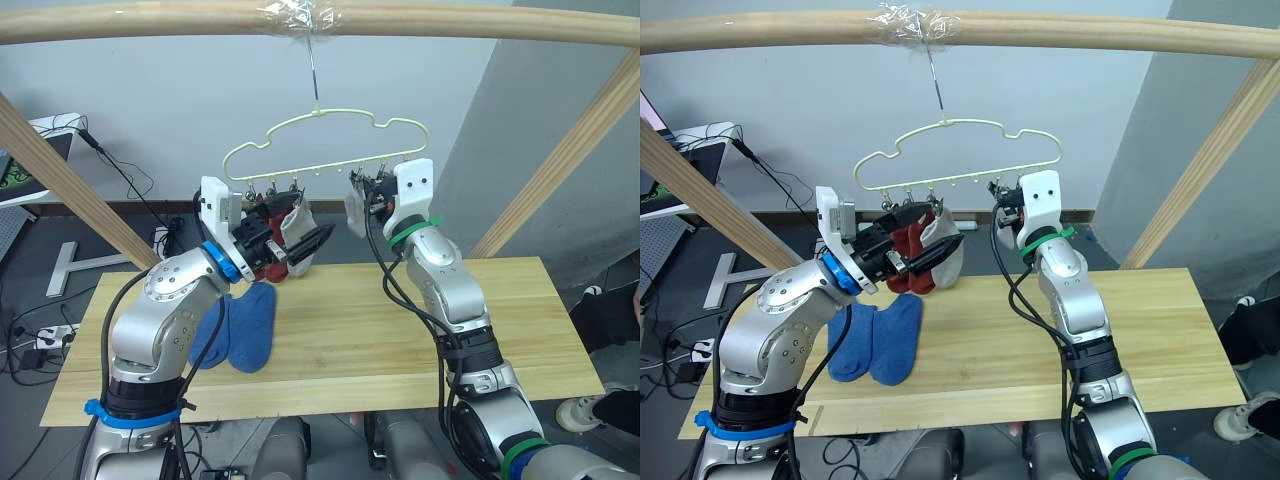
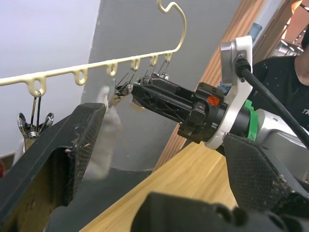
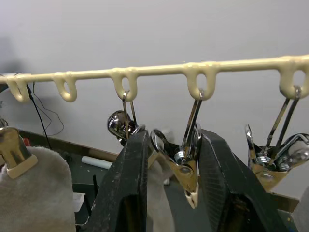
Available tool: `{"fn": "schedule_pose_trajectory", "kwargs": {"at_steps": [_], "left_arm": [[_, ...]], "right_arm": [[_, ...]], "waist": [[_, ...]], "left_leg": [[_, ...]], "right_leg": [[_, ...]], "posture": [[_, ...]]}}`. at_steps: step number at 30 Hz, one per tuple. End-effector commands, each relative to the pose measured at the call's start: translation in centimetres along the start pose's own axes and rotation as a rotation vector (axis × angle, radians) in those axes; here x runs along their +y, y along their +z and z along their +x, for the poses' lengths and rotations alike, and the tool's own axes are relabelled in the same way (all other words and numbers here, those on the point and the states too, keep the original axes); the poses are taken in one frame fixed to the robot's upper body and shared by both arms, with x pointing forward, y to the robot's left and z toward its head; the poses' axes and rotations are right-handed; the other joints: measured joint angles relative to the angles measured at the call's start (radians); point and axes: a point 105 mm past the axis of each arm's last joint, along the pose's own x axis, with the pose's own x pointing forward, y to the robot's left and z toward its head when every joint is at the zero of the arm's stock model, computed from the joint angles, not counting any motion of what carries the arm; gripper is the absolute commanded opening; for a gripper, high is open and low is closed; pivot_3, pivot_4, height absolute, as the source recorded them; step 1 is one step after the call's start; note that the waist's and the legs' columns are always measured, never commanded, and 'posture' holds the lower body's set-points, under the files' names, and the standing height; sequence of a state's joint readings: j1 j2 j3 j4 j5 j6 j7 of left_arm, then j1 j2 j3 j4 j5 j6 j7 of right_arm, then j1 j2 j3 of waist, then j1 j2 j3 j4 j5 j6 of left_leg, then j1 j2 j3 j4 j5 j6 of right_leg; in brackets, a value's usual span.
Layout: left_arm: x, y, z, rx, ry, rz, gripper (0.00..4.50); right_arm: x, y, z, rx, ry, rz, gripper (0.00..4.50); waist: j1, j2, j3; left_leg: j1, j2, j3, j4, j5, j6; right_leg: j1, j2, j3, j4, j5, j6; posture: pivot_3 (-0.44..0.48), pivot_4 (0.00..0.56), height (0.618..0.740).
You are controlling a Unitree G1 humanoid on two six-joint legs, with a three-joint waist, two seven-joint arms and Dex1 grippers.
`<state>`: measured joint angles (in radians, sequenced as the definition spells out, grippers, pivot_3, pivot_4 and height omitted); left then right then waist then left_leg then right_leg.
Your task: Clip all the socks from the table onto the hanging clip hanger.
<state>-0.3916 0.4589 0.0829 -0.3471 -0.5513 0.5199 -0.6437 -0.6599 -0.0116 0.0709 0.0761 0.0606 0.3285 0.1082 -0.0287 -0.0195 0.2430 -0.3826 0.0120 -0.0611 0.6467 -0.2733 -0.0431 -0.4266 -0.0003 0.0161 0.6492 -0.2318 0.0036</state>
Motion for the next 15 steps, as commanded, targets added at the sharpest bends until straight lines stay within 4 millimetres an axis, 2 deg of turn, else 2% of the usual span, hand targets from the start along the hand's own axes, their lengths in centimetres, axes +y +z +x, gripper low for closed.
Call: {"fn": "schedule_pose_trajectory", "kwargs": {"at_steps": [1, 14, 15], "left_arm": [[-0.44, 2.00, 0.16, -0.061, -0.023, 0.040, 4.50], [-0.42, 2.39, 0.29, -0.073, -0.029, 0.043, 4.50], [-0.44, 2.40, 0.29, -0.074, -0.028, 0.043, 4.50]], "right_arm": [[0.22, 1.83, 0.41, -0.068, 0.007, -0.006, 1.49], [0.32, 1.90, 0.75, -0.072, 0.009, 0.009, 1.49], [0.27, 1.92, 0.73, -0.073, 0.008, 0.011, 1.30]], "waist": [[0.000, 0.000, 0.000], [0.000, 0.000, 0.000], [0.000, 0.000, 0.000]], "left_leg": [[0.000, 0.000, 0.000, 0.000, 0.000, 0.000], [0.000, 0.000, 0.000, 0.000, 0.000, 0.000], [0.000, 0.000, 0.000, 0.000, 0.000, 0.000]], "right_leg": [[0.000, 0.000, 0.000, 0.000, 0.000, 0.000], [0.000, 0.000, 0.000, 0.000, 0.000, 0.000], [0.000, 0.000, 0.000, 0.000, 0.000, 0.000]], "posture": [[0.059, 0.242, 0.740], [0.058, 0.247, 0.740], [0.058, 0.249, 0.740]]}}
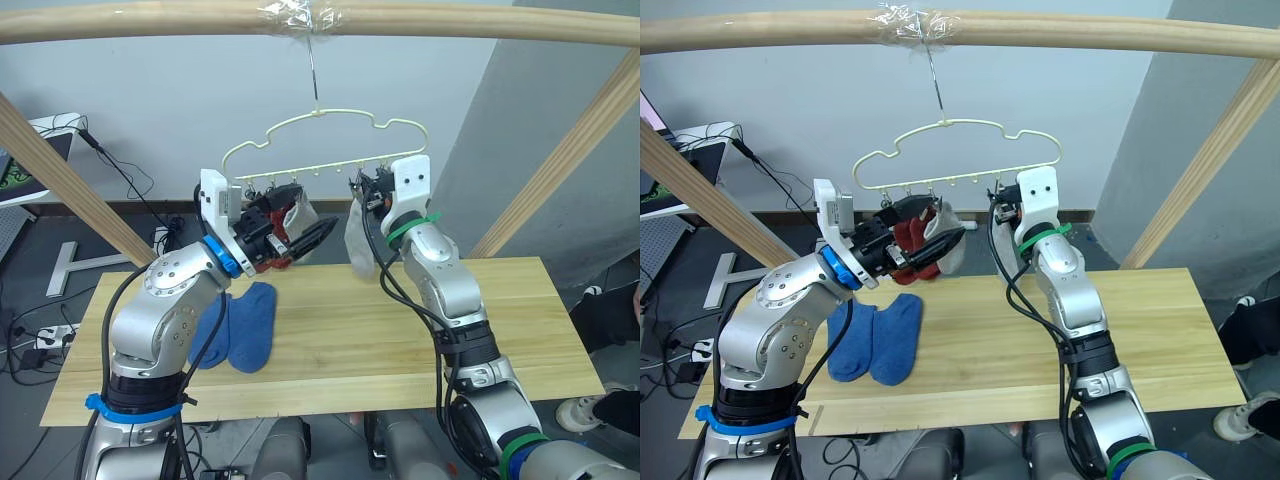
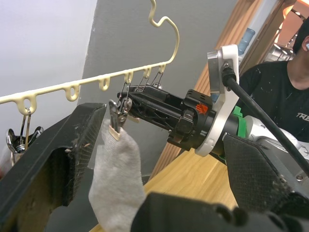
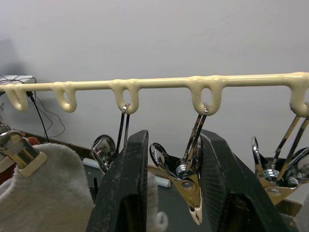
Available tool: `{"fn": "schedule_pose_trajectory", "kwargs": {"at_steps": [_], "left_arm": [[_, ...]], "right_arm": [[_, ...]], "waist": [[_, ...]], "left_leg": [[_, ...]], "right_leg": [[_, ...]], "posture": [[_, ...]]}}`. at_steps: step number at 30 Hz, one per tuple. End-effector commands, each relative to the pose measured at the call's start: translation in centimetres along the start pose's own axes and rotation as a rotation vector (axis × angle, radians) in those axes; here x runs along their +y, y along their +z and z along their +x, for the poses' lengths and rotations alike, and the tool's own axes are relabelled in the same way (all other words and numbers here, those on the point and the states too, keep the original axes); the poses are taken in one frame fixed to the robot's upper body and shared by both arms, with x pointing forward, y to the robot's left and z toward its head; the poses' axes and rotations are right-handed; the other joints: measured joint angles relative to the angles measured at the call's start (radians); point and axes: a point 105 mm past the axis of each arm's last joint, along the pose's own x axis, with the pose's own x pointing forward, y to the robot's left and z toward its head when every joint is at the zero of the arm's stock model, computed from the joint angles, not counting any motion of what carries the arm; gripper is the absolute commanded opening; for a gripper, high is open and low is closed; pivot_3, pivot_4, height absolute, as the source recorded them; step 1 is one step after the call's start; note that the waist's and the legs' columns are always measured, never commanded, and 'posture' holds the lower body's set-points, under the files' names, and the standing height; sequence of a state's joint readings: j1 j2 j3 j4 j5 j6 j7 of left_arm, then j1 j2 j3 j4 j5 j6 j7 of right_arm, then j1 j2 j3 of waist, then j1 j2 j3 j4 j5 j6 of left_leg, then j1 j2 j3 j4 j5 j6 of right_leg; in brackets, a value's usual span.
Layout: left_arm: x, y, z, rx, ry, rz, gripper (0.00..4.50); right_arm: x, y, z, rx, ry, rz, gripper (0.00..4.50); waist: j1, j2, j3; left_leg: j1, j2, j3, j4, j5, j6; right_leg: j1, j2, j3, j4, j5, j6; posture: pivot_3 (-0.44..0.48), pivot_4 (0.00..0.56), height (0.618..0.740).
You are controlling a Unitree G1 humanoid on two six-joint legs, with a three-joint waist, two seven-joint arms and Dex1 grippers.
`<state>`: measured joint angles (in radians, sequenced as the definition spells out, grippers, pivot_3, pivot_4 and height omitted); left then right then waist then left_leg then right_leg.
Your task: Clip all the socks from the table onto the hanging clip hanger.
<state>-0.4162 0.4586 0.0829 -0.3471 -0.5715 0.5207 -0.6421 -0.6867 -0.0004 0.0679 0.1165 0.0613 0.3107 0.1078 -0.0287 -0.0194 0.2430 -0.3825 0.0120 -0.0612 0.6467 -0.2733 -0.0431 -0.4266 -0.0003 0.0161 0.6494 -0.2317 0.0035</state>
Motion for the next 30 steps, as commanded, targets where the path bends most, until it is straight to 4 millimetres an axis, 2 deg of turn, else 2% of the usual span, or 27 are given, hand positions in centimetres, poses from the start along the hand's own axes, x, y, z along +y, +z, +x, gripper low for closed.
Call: {"fn": "schedule_pose_trajectory", "kwargs": {"at_steps": [1, 6, 13, 15, 16, 19, 21, 24, 27, 30], "left_arm": [[-0.3, 1.6, 0.0, -0.048, -0.012, 0.041, 4.50], [-0.4, 1.7, 0.0, -0.050, -0.014, 0.040, 4.50], [-0.5, 0.5, -0.4, -0.017, -0.001, 0.015, 4.50], [0.4, -2.3, -1.6, 0.080, 0.068, -0.020, 4.50], [0.6, -3.1, -1.9, 0.107, 0.086, -0.029, 4.50], [1.7, -9.7, -5.2, 0.371, 0.206, -0.013, 4.50], [2.4, -12.3, -7.1, 0.470, 0.281, -0.002, 4.50], [3.9, -14.6, -9.1, 0.526, 0.401, 0.000, 4.50], [4.2, -15.6, -9.5, 0.545, 0.431, -0.020, 4.50], [4.1, -18.2, -10.1, 0.612, 0.446, -0.020, 4.50]], "right_arm": [[-0.1, 1.8, 0.2, -0.069, 0.001, 0.003, 1.11], [-0.4, 1.8, 0.1, -0.068, -0.005, 0.000, 0.09], [-1.7, 1.8, -0.3, -0.064, -0.009, -0.024, 0.02], [-1.7, 1.7, -0.4, -0.053, 0.026, -0.017, 0.02], [-1.6, 1.8, -0.5, -0.050, 0.037, -0.014, 0.02], [-1.8, 2.0, -0.6, -0.047, 0.049, -0.030, 0.02], [-2.1, 2.0, -0.7, -0.042, 0.044, -0.029, 0.02], [-2.4, 2.1, -1.0, -0.033, 0.041, -0.028, 0.02], [-2.5, 2.0, -1.1, -0.027, 0.041, -0.026, 0.02], [-2.6, 1.9, -1.3, -0.015, 0.033, -0.016, 0.02]], "waist": [[0.000, 0.000, 0.000], [0.000, 0.000, 0.000], [0.000, 0.000, 0.000], [-0.001, 0.000, 0.000], [-0.003, 0.000, 0.000], [-0.002, 0.000, 0.000], [-0.003, 0.001, 0.000], [0.003, 0.001, 0.000], [0.010, 0.001, 0.000], [0.011, 0.001, 0.000]], "left_leg": [[0.000, 0.000, 0.000, 0.000, 0.000, 0.000], [0.000, 0.000, 0.000, 0.000, 0.000, 0.000], [0.000, 0.000, 0.000, 0.000, 0.000, 0.000], [0.000, 0.000, 0.000, 0.000, 0.000, 0.000], [0.001, 0.000, 0.001, 0.000, 0.000, 0.000], [0.001, 0.000, 0.000, -0.001, 0.000, 0.000], [0.002, 0.000, 0.001, -0.001, 0.000, 0.000], [0.001, 0.000, 0.000, 0.000, 0.000, 0.000], [0.000, 0.000, -0.002, 0.000, 0.000, 0.000], [0.000, -0.001, 0.000, 0.000, 0.000, 0.000]], "right_leg": [[0.000, 0.000, 0.000, 0.000, 0.000, 0.000], [0.000, 0.000, 0.000, 0.000, 0.000, 0.000], [0.000, 0.000, 0.000, 0.000, 0.000, 0.000], [0.000, 0.000, 0.000, 0.000, 0.000, 0.000], [0.000, 0.000, 0.001, 0.000, 0.000, 0.000], [0.000, 0.000, 0.000, 0.000, 0.000, 0.000], [0.000, 0.000, 0.001, 0.001, 0.000, 0.000], [0.000, 0.000, 0.000, 0.000, 0.000, 0.000], [0.000, -0.001, -0.001, 0.000, 0.000, 0.000], [0.000, -0.002, -0.001, 0.000, 0.000, 0.000]], "posture": [[0.058, 0.249, 0.740], [0.056, 0.250, 0.740], [0.051, 0.251, 0.740], [0.047, 0.251, 0.740], [0.043, 0.250, 0.740], [0.037, 0.249, 0.740], [0.033, 0.248, 0.740], [0.031, 0.246, 0.740], [0.031, 0.244, 0.740], [0.031, 0.244, 0.740]]}}
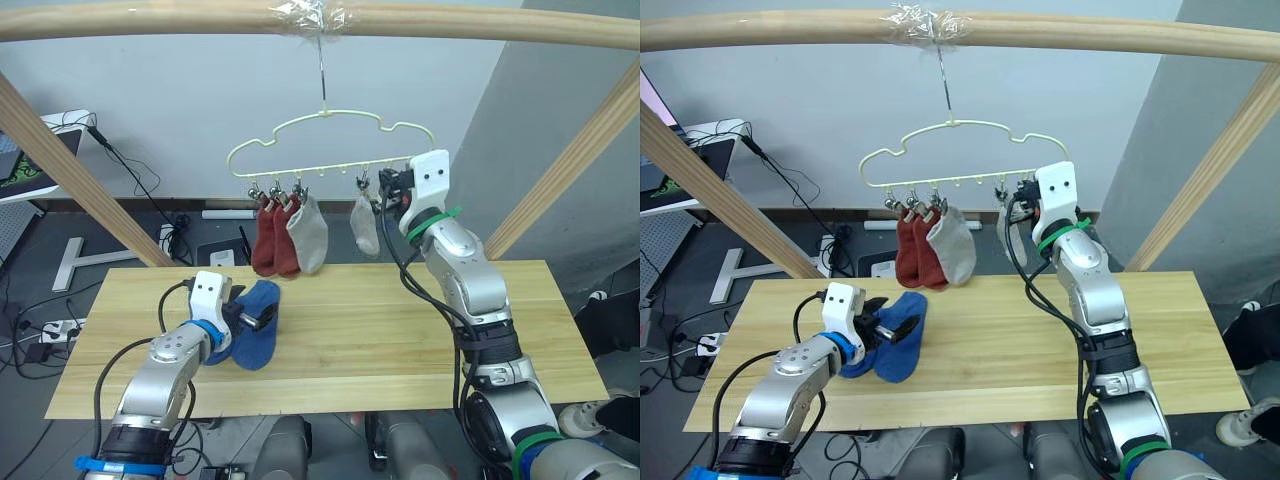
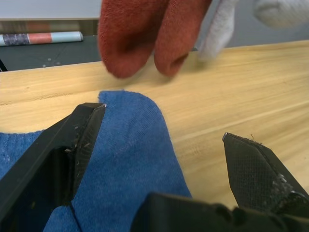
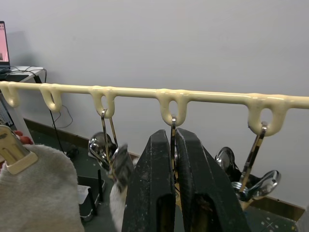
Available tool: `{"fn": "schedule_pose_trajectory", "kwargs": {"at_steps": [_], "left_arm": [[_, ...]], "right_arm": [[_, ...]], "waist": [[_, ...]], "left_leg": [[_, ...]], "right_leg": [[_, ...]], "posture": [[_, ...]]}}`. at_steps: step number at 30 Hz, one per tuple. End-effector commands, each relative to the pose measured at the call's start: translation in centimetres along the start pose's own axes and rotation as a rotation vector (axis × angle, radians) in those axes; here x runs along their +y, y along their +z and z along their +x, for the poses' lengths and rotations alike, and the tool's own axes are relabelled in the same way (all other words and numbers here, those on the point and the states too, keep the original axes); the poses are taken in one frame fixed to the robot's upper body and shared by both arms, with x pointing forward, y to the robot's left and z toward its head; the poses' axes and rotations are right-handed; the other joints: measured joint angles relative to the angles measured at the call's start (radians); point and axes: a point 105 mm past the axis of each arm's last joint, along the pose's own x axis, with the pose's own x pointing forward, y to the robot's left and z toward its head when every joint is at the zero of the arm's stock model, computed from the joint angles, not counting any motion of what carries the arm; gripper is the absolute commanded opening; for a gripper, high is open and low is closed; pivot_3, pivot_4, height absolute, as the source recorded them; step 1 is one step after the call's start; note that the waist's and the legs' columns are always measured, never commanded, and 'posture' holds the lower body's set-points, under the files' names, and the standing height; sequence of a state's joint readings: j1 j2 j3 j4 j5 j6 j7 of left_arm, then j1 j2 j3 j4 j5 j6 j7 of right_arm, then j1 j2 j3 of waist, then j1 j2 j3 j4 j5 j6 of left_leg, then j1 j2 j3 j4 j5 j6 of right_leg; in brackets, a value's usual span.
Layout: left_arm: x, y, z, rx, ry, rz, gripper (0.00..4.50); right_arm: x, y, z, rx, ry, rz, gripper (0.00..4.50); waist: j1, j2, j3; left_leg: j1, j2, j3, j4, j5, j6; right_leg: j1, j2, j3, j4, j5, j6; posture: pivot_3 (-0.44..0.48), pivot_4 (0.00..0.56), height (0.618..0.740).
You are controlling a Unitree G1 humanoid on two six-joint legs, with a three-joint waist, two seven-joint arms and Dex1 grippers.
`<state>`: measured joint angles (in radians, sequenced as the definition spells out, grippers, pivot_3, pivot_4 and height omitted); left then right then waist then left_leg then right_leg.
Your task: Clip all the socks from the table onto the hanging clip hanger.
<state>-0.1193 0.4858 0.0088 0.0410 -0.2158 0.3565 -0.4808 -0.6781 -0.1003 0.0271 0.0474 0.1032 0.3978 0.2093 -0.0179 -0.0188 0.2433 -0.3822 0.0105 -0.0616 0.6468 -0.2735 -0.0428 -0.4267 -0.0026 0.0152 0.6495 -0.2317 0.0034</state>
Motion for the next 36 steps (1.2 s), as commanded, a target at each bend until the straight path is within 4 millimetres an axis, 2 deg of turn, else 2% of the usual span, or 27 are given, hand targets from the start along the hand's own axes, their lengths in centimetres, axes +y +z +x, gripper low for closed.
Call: {"fn": "schedule_pose_trajectory", "kwargs": {"at_steps": [1, 6, 11, 16, 19, 23, 32, 34, 36], "left_arm": [[0.1, -1.7, 0.7, 0.034, 0.023, 0.048, 4.50], [0.8, -2.7, 1.8, 0.051, 0.050, 0.052, 4.50], [1.0, -4.1, 2.3, 0.103, 0.050, -0.018, 4.50], [0.2, -6.5, 2.2, 0.199, -0.017, -0.043, 4.50], [-0.1, -7.2, 2.0, 0.223, -0.044, -0.038, 4.50], [-0.8, -7.2, 1.9, 0.213, -0.087, -0.032, 3.65], [-2.9, -7.1, 2.2, 0.193, -0.150, 0.001, 1.09], [-4.0, -6.0, 2.4, 0.141, -0.184, 0.004, 0.48], [-5.8, -3.6, 2.8, 0.035, -0.234, -0.031, 0.05]], "right_arm": [[-0.3, 1.3, -0.4, -0.043, -0.010, 0.019, 0.02], [-0.3, 1.4, -0.4, -0.038, -0.012, 0.023, 0.02], [-0.5, 1.3, -0.5, -0.029, -0.017, 0.025, 0.02], [-0.5, 1.2, -0.5, -0.023, -0.019, 0.028, 0.02], [-0.5, 1.2, -0.5, -0.019, -0.022, 0.029, 0.02], [-0.7, 1.2, -0.5, -0.016, -0.016, 0.014, 0.00], [-1.5, 1.4, -0.5, -0.013, -0.009, -0.011, 0.00], [-1.5, 1.5, -0.5, -0.013, 0.000, -0.005, 0.00], [-1.3, 1.7, -0.7, -0.001, 0.037, 0.013, 0.00]], "waist": [[-0.001, 0.000, 0.000], [-0.007, 0.000, 0.000], [-0.009, 0.000, 0.000], [-0.009, 0.000, 0.000], [-0.009, 0.000, 0.000], [-0.010, 0.000, 0.000], [-0.009, 0.000, 0.000], [-0.010, 0.000, 0.000], [-0.009, 0.000, 0.000]], "left_leg": [[0.000, 0.000, 0.000, 0.000, 0.000, 0.000], [0.000, 0.001, 0.000, -0.001, 0.000, 0.000], [0.000, 0.000, 0.000, 0.000, 0.000, 0.000], [0.001, 0.000, 0.000, 0.000, 0.000, 0.000], [0.003, 0.000, 0.001, 0.000, 0.000, 0.000], [0.005, 0.000, 0.003, 0.000, 0.000, 0.000], [0.007, 0.000, 0.004, 0.000, 0.000, 0.000], [0.007, 0.000, 0.004, 0.000, 0.000, 0.000], [0.007, 0.000, 0.004, 0.000, 0.000, 0.000]], "right_leg": [[0.000, 0.000, 0.000, 0.000, 0.000, 0.000], [0.000, 0.000, -0.001, 0.000, 0.000, 0.000], [0.000, 0.000, -0.001, 0.001, 0.000, 0.000], [0.000, 0.000, -0.001, 0.002, 0.000, 0.000], [0.000, 0.000, 0.000, 0.004, 0.000, 0.000], [0.000, 0.000, 0.000, 0.008, 0.000, 0.000], [0.002, -0.001, 0.001, 0.008, -0.002, 0.004], [0.002, -0.001, 0.002, 0.008, -0.002, 0.004], [0.002, -0.001, 0.002, 0.008, -0.002, 0.004]], "posture": [[0.031, 0.244, 0.740], [0.017, 0.240, 0.740], [0.013, 0.243, 0.740], [0.013, 0.243, 0.740], [0.013, 0.243, 0.740], [0.013, 0.243, 0.740], [0.003, 0.258, 0.740], [-0.001, 0.261, 0.740], [-0.001, 0.261, 0.740]]}}
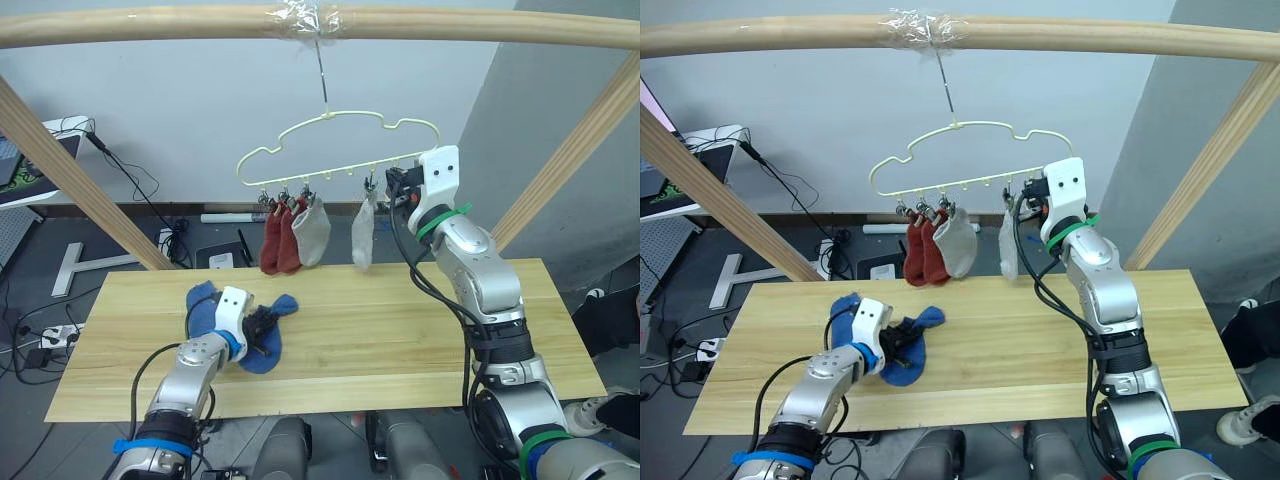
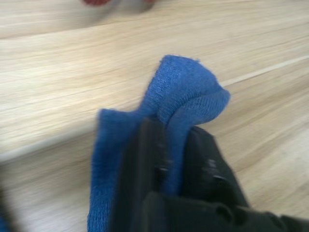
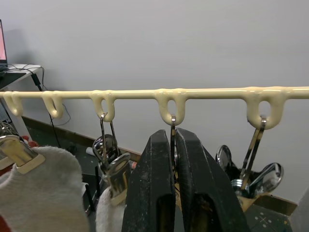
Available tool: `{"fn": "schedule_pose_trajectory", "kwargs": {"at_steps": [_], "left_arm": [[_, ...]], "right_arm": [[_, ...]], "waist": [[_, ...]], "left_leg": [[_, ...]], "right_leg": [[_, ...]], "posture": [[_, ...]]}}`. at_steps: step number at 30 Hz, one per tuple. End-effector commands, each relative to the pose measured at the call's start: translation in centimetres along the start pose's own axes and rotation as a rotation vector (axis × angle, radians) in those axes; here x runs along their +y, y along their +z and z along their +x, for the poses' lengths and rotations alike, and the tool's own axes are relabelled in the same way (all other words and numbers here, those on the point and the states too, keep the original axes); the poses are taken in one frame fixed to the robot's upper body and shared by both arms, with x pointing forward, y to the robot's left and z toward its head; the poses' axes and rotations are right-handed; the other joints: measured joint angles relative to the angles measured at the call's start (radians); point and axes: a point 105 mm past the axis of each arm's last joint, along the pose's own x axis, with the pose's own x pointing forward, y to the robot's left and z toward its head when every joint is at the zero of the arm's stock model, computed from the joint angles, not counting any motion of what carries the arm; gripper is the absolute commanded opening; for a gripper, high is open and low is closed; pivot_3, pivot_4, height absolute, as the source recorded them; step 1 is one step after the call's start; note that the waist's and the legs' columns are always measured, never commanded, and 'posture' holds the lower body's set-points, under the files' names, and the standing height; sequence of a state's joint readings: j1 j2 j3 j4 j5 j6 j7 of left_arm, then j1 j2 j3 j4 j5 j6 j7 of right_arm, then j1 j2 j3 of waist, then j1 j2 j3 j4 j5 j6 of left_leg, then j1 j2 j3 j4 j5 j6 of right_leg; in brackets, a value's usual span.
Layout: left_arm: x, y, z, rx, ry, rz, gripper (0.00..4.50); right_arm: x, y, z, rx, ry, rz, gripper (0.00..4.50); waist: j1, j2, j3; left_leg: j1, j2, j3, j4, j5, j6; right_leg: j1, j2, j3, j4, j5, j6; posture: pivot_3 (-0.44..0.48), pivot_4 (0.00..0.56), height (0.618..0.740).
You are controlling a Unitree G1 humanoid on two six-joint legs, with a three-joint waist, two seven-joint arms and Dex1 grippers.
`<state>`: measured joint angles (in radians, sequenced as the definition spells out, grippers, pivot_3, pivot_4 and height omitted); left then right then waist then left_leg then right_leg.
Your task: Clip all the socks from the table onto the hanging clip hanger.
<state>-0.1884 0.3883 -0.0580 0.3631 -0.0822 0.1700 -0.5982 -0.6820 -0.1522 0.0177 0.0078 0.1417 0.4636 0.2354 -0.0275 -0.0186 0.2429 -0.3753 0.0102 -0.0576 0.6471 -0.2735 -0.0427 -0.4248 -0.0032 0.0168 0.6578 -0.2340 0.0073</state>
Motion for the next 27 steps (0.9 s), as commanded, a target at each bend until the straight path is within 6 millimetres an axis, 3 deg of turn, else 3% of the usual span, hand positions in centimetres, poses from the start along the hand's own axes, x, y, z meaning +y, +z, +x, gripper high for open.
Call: {"fn": "schedule_pose_trajectory", "kwargs": {"at_steps": [1, 3, 10, 13, 15, 21, 27], "left_arm": [[-3.7, 2.3, 0.7, -0.110, -0.120, -0.047, 0.05], [-4.8, 5.0, 1.0, -0.209, -0.142, -0.048, 0.05], [-7.9, 10.2, 0.6, -0.390, -0.230, -0.066, 0.05], [-9.7, 15.1, 0.2, -0.555, -0.256, -0.097, 0.05], [-10.2, 16.7, 0.1, -0.604, -0.251, -0.099, 0.05], [-10.8, 18.4, 0.1, -0.649, -0.247, -0.113, 0.05], [-10.1, 19.3, 0.3, -0.681, -0.202, -0.126, 0.05]], "right_arm": [[-0.5, 1.4, -0.3, -0.011, 0.038, 0.046, 0.00], [-0.6, 1.6, -0.6, 0.027, 0.082, 0.076, 0.00], [-1.4, 2.3, -1.0, 0.130, 0.109, 0.247, 0.00], [-1.7, 3.1, -1.1, 0.200, 0.112, 0.418, 0.00], [-1.4, 3.5, -1.3, 0.225, 0.125, 0.473, 0.00], [-0.6, 3.7, -1.6, 0.272, 0.145, 0.550, 0.00], [-0.3, 3.6, -1.8, 0.297, 0.140, 0.620, 0.00]], "waist": [[0.000, 0.000, 0.000], [0.002, -0.001, 0.001], [-0.003, -0.002, 0.001], [-0.001, -0.001, 0.003], [0.001, -0.002, 0.003], [-0.005, -0.002, 0.003], [-0.006, -0.002, 0.003]], "left_leg": [[0.000, 0.000, 0.000, 0.000, 0.000, 0.000], [-0.004, 0.000, -0.001, 0.001, 0.000, 0.000], [-0.005, 0.001, -0.004, 0.002, 0.000, 0.000], [-0.006, 0.000, -0.004, 0.002, 0.000, 0.000], [-0.008, -0.001, -0.005, 0.004, 0.000, 0.000], [-0.007, 0.000, -0.003, 0.001, 0.000, 0.000], [-0.008, 0.000, -0.004, 0.000, 0.000, 0.000]], "right_leg": [[0.000, 0.000, 0.000, 0.000, 0.000, 0.000], [-0.001, -0.001, 0.000, -0.001, 0.002, -0.003], [-0.001, 0.000, -0.002, -0.001, 0.002, -0.003], [-0.001, 0.000, -0.002, -0.001, 0.002, -0.003], [-0.001, 0.000, -0.002, -0.001, 0.002, -0.003], [-0.001, 0.001, -0.002, -0.003, 0.002, -0.003], [-0.002, 0.002, -0.002, -0.006, 0.002, -0.003]], "posture": [[-0.001, 0.261, 0.740], [-0.001, 0.261, 0.740], [-0.014, 0.265, 0.740], [-0.019, 0.265, 0.740], [-0.023, 0.265, 0.740], [-0.030, 0.265, 0.740], [-0.034, 0.268, 0.740]]}}
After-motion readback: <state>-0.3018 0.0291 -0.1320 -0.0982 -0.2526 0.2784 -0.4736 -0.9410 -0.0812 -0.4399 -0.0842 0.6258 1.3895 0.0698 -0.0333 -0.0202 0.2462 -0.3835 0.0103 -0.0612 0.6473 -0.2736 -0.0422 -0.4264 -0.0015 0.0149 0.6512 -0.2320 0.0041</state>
